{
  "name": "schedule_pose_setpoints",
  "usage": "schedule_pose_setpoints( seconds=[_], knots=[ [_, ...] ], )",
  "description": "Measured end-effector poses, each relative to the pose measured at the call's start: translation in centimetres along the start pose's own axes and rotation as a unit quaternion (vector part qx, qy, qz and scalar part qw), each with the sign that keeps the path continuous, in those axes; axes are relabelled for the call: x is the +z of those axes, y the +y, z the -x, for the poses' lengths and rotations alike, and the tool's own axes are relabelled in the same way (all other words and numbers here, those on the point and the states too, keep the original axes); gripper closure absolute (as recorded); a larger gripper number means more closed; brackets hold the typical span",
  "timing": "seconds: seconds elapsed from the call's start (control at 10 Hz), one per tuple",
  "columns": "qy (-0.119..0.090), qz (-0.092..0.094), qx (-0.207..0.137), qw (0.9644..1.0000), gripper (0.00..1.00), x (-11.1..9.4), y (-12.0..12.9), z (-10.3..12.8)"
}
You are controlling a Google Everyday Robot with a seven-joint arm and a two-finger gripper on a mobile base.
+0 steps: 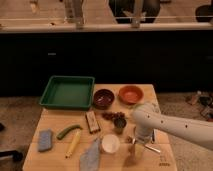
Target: Place fork in red bowl
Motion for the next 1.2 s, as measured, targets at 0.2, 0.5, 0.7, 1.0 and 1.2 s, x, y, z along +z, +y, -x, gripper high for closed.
schedule_pose_setpoints(
  seconds=[0.2, 0.5, 0.7, 1.0, 1.2],
  knots=[
    [0.0, 0.0, 0.0, 1.0, 0.2, -0.02, 0.01, -0.01],
    [0.0, 0.0, 0.0, 1.0, 0.2, -0.02, 0.01, -0.01],
    [0.0, 0.0, 0.0, 1.0, 0.2, -0.02, 0.02, 0.0],
    [0.0, 0.0, 0.0, 1.0, 0.45, -0.09, -0.03, -0.03],
    [-0.001, -0.001, 0.001, 1.0, 0.63, -0.24, -0.11, 0.02]
  ],
)
